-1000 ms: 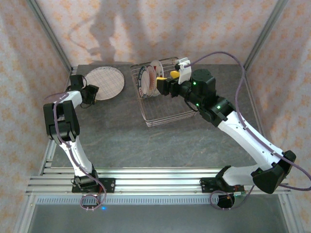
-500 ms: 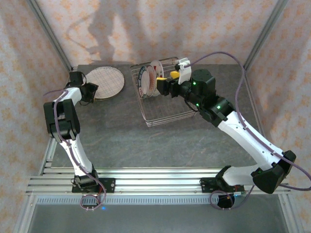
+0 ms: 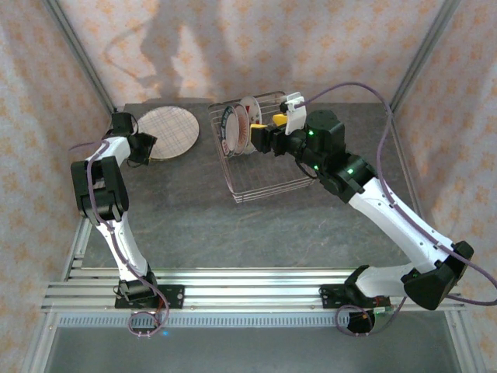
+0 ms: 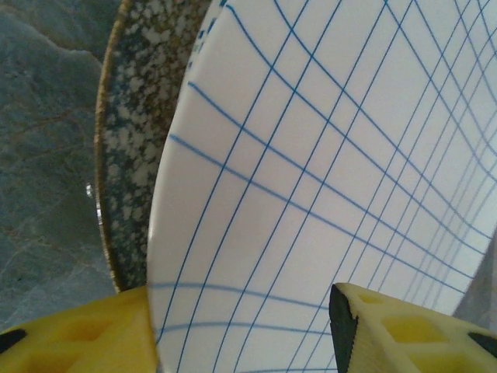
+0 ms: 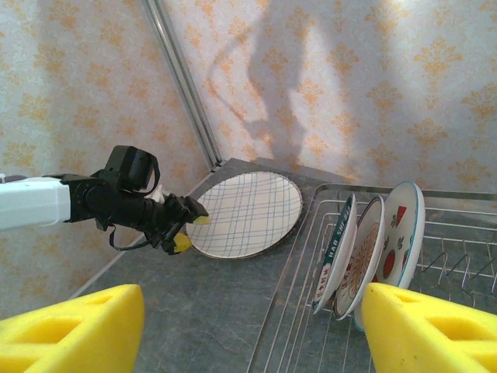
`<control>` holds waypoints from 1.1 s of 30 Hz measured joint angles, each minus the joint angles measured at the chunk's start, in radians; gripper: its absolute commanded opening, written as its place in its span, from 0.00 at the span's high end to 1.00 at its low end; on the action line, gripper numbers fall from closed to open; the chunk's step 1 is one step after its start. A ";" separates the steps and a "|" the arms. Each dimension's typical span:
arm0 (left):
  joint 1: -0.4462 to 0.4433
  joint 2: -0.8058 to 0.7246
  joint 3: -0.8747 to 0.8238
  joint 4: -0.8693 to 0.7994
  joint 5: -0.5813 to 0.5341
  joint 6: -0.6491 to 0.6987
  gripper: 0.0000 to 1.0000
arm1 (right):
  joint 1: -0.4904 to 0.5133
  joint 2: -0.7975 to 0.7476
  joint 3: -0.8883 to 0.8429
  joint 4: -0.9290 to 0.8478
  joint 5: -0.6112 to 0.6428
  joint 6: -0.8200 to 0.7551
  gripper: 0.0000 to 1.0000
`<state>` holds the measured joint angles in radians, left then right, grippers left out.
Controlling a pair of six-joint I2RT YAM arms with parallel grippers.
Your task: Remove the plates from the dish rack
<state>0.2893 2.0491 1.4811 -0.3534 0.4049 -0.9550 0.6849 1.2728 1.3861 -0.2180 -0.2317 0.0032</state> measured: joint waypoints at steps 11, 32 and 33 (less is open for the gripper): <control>0.000 0.005 0.043 -0.049 -0.022 0.014 0.40 | 0.000 0.000 0.000 -0.002 0.000 0.008 0.26; 0.002 0.036 0.121 -0.116 -0.066 0.040 0.39 | 0.000 0.000 0.004 -0.023 0.035 0.031 0.27; 0.002 0.034 0.118 -0.116 -0.074 0.041 0.38 | 0.000 0.001 0.008 -0.034 0.047 0.034 0.27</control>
<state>0.2909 2.0830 1.5993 -0.4690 0.3305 -0.9142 0.6849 1.2736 1.3937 -0.2520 -0.1844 0.0372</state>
